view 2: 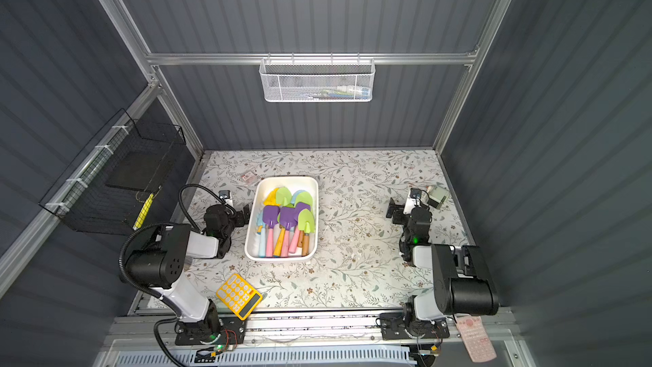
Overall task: Take the shovel out of the storage box
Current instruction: Pick up the shovel from the storage box.
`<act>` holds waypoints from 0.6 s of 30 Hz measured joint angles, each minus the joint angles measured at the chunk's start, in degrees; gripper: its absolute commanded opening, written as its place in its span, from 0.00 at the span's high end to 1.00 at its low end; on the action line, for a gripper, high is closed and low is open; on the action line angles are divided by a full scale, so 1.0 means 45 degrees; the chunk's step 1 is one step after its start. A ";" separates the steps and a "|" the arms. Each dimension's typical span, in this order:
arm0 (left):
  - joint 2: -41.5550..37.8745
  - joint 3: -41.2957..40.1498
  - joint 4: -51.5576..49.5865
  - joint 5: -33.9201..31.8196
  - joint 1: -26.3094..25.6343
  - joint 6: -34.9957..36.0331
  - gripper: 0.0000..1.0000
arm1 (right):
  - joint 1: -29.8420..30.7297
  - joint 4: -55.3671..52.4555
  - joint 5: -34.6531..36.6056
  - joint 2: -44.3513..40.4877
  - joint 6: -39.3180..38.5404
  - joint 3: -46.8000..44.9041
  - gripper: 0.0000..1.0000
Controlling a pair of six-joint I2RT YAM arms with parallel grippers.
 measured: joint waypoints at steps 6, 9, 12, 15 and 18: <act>0.0000 0.0000 0.0005 -0.0005 0.0000 0.0000 0.00 | 0.0000 0.0000 0.0000 0.0000 0.0000 0.0000 0.01; 0.0000 0.0000 0.0019 -0.0151 -0.0087 0.0015 0.00 | 0.0000 0.0000 0.0000 0.0000 0.0000 0.0000 0.01; 0.0000 0.0000 0.0049 -0.0257 -0.0204 0.0034 0.00 | 0.0000 0.0005 0.0000 0.0000 0.0000 0.0000 0.01; 0.0000 0.0000 0.0044 -0.0287 -0.0204 0.0053 0.00 | 0.0000 0.0000 0.0000 0.0000 0.0000 0.0000 0.01; 0.0000 0.0000 0.0044 -0.0287 -0.0204 0.0053 0.00 | 0.0000 0.0000 0.0000 0.0000 0.0005 0.0000 0.01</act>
